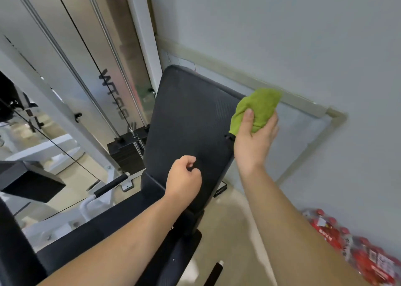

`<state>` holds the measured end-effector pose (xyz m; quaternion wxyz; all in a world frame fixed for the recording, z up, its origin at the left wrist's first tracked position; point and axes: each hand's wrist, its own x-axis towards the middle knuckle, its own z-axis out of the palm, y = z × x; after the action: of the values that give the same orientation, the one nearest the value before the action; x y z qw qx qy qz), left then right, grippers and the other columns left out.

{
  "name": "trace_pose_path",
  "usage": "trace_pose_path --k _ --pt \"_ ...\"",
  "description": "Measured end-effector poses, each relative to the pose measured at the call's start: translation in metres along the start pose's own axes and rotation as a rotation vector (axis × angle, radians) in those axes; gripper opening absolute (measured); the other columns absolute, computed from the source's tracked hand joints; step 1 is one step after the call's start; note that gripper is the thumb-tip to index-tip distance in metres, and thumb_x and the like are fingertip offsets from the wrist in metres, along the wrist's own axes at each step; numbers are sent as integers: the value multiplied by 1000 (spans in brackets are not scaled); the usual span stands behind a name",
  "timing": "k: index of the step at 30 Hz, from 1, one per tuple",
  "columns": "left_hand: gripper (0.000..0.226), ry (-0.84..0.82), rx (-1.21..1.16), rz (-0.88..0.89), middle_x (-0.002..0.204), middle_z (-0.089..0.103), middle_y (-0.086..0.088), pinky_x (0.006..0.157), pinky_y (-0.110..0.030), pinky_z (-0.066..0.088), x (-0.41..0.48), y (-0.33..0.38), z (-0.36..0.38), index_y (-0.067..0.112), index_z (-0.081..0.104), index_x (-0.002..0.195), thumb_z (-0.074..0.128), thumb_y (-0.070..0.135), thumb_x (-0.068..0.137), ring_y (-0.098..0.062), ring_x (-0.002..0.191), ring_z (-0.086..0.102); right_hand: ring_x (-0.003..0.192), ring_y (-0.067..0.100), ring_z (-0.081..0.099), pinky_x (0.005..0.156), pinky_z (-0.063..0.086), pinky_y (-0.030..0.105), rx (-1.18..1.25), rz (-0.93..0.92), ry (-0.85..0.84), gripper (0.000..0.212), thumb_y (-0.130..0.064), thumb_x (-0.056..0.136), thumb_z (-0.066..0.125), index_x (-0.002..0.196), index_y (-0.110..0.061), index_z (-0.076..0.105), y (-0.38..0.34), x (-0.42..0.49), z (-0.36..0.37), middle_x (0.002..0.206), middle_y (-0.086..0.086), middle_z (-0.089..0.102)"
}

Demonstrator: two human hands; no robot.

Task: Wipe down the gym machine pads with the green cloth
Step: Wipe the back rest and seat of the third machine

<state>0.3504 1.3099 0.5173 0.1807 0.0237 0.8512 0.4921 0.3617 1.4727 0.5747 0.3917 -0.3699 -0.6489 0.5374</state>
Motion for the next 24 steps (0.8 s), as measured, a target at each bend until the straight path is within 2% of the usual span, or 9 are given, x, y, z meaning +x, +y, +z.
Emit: trace_pose_path --k 2,4,6,9,13,16,19,22,24 --pt "41 9 -8 -20 127 56 9 104 -29 48 11 -24 -1 27 58 132 57 7 97 -10 116 57 130 25 52 97 33 17 56 13 109 66 -47 103 53 156 -14 34 18 -12 19 143 8 51" --pt "40 5 4 -25 126 58 8 107 -32 49 16 -52 3 26 59 130 56 5 96 -9 114 58 128 22 56 98 37 17 124 51 182 69 -52 101 48 157 -15 31 42 -25 28 134 -1 55" --pt "41 -10 13 -40 127 60 8 109 -33 48 16 -78 7 26 59 130 55 5 95 -9 116 59 122 19 61 93 41 17 127 91 222 60 -46 105 46 155 -18 32 70 -44 35 130 -6 57" --pt "39 -29 18 -76 119 62 12 107 -31 49 14 -109 11 29 61 124 54 5 94 -8 112 60 128 19 56 95 38 14 118 200 278 52 -34 110 41 157 -14 30 116 -83 43 138 -2 57" --pt "37 -50 35 -126 109 64 14 103 -34 51 16 -134 3 34 60 115 56 5 92 -11 107 62 111 22 63 89 41 24 14 456 226 49 -39 111 36 155 -19 33 168 -132 45 101 -25 62" --pt "35 -66 31 -167 108 67 9 100 -37 54 19 -142 -3 30 60 116 54 5 93 -14 102 65 119 31 63 92 41 28 -20 586 202 53 -43 110 34 157 -18 34 196 -158 45 122 -3 67" --pt "32 -71 42 -223 108 69 5 98 -42 56 19 -145 -5 31 60 115 53 9 93 -20 101 68 121 31 59 94 36 26 -55 764 88 49 -37 112 33 155 -12 36 219 -178 41 126 4 61" --pt "33 -110 71 -283 112 71 1 96 -45 57 11 -148 -4 27 62 118 57 13 89 -21 100 68 124 33 60 111 42 40 -116 931 -214 61 -60 103 32 149 -22 42 248 -201 27 137 8 62" --pt "51 -232 100 -336 117 67 4 91 -38 58 0 -142 -3 25 59 132 64 17 82 -20 103 65 121 28 63 112 46 48 -130 973 -375 60 -65 100 34 144 -27 49 253 -207 8 136 6 64"
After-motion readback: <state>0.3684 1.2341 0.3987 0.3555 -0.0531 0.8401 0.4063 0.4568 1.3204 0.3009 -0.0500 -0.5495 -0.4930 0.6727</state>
